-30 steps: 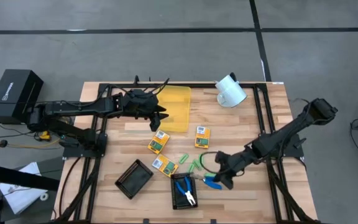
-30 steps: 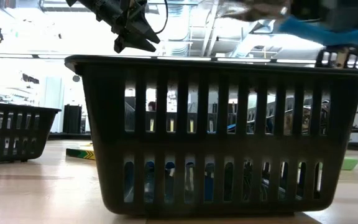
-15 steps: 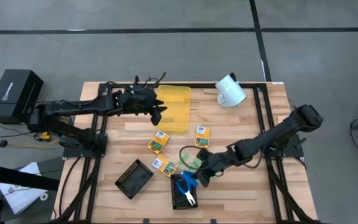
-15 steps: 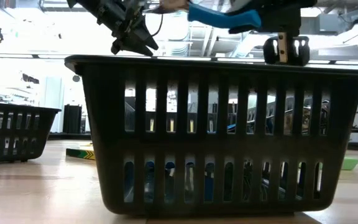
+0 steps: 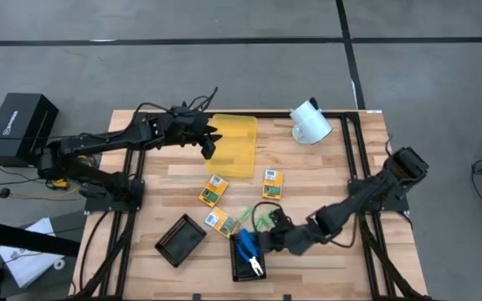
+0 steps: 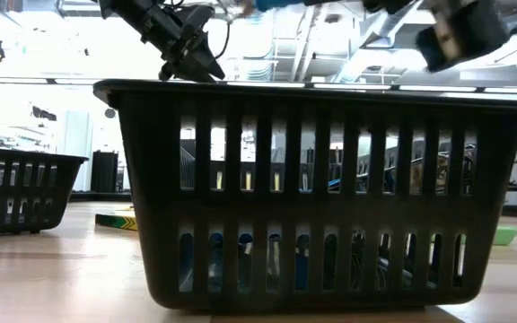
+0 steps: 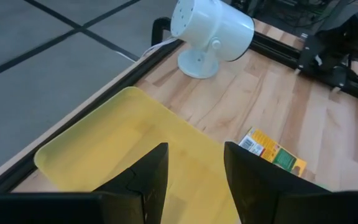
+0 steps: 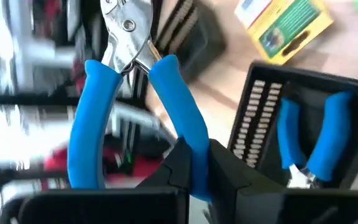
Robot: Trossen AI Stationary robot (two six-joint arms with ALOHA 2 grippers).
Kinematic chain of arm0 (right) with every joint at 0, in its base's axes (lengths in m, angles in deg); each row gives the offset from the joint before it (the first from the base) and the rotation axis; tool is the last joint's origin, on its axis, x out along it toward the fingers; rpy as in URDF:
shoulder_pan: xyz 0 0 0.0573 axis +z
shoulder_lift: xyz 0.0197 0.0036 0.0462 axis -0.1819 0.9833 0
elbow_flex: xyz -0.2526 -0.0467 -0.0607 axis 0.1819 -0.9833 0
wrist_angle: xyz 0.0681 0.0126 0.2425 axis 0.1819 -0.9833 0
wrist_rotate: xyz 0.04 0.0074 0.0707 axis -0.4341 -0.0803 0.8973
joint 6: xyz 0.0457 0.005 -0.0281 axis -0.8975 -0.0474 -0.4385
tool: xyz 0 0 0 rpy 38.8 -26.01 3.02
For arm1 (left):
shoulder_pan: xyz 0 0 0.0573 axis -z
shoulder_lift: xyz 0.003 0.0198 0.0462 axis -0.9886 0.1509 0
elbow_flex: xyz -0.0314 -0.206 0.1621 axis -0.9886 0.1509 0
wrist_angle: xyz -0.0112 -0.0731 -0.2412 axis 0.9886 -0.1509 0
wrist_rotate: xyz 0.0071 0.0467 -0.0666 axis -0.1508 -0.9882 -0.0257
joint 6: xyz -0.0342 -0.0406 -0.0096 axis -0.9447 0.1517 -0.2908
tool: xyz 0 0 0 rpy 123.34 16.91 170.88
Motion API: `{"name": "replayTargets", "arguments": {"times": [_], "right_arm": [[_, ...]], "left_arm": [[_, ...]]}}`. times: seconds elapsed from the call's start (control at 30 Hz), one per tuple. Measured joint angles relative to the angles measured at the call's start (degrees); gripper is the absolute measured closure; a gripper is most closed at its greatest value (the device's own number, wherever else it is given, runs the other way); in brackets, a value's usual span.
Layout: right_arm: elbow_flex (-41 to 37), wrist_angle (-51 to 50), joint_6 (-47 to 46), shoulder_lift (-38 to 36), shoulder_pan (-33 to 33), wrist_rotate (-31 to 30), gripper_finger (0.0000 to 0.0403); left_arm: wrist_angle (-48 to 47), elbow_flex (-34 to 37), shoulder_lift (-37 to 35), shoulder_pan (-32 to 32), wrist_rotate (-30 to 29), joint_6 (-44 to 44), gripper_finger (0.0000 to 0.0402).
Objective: Pick & Place School Supplies
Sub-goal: Put the blue puncher into the right black bin
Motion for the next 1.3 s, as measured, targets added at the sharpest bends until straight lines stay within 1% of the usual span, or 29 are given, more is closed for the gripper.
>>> {"name": "replayTargets", "arguments": {"times": [0.07,0.13,0.2,0.33,0.47,0.57,0.73,0.83,0.9,1.03,1.3], "right_arm": [[2.8,-5.2,-5.4,1.5,1.5,-3.5,0.0382],[5.8,-10.8,-9.2,3.5,2.7,-4.0,0.0382],[9.5,-11.8,-11.3,6.6,3.6,-3.9,0.0382],[17.7,-12.7,-13.1,13.4,5.3,-3.5,0.0382],[25.9,-17.0,-15.5,20.1,7.0,-3.7,0.0382],[31.3,-21.1,-18.9,24.1,8.9,-5.1,0.0382],[38.4,-28.2,-21.2,28.5,10.6,-5.2,0.0382],[42.6,-35.3,-21.3,29.6,10.2,-5.4,0.0382],[43.8,-40.7,-21.2,29.8,9.7,-5.4,0.0382],[44.1,-45.5,-21.4,29.5,9.1,-5.3,0.0382],[44.1,-50.9,-21.7,29.5,7.9,-4.5,0.0382]], "left_arm": [[0.1,0.0,0.0,0.0,0.6,0.0,0.0251],[0.1,0.0,0.0,0.0,0.7,0.0,0.0251],[0.2,0.0,0.0,0.0,0.7,0.0,0.0251],[0.3,0.0,0.0,0.0,0.7,-0.3,0.0251],[0.3,0.0,0.0,0.1,2.3,-0.5,0.0251],[0.3,0.0,0.0,0.3,3.3,-0.6,0.0251],[0.3,0.0,0.0,0.8,4.0,-0.2,0.0251],[0.3,0.0,0.0,1.0,5.3,-0.2,0.0251],[0.3,0.0,0.0,1.4,5.7,-0.4,0.0251],[0.3,0.0,0.0,1.8,5.8,-0.4,0.0251],[0.2,0.0,0.0,1.8,6.1,-0.4,0.0251]]}}
